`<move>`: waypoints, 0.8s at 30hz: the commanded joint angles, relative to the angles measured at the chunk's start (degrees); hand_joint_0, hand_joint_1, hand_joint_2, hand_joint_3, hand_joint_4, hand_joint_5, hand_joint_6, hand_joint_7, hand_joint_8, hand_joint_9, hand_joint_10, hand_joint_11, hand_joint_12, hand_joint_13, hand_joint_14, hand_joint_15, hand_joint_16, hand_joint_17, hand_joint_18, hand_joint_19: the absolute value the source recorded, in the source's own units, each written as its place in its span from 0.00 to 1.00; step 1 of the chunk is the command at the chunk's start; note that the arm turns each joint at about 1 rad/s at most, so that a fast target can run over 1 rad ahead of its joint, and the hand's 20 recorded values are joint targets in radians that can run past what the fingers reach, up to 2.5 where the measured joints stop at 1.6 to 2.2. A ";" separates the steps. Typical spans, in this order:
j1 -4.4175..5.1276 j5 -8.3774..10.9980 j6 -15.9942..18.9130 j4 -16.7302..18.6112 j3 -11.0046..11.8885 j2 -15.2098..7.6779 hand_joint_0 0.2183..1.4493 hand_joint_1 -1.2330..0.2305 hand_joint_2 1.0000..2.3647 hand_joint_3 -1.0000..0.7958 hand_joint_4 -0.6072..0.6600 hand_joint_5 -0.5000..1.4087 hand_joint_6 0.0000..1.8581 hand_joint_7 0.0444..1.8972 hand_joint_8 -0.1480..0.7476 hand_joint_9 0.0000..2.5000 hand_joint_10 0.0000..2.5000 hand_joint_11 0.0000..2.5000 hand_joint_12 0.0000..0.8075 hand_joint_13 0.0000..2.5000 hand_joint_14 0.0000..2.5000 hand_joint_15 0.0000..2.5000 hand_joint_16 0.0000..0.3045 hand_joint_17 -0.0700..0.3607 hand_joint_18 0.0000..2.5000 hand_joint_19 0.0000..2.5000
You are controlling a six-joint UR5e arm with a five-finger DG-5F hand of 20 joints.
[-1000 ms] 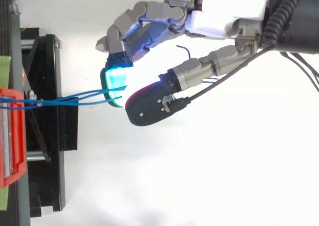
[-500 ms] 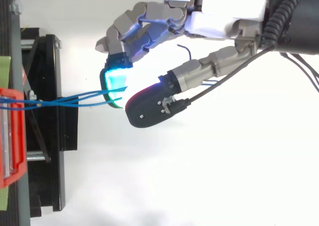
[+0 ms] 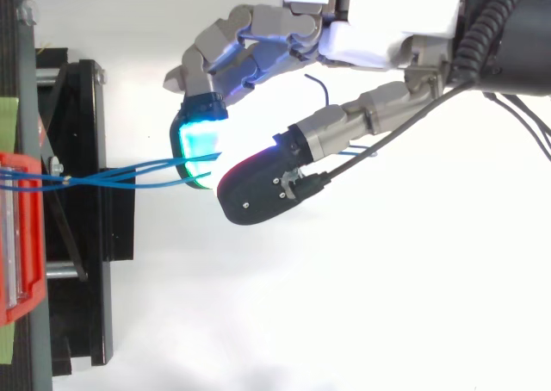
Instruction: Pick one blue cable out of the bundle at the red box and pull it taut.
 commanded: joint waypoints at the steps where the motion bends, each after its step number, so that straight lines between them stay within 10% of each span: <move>1: 0.01 0.00 0.00 -0.02 0.01 -0.04 0.40 0.23 0.02 0.43 0.41 0.16 0.47 0.56 0.47 0.24 0.00 0.12 0.46 0.11 0.00 0.04 0.19 0.47 0.12 0.07; 24: 0.01 -0.09 0.00 0.07 -0.08 0.04 0.44 0.20 0.01 0.39 0.41 0.15 0.46 0.53 0.44 0.22 0.00 0.12 0.46 0.09 0.00 0.03 0.19 0.46 0.11 0.06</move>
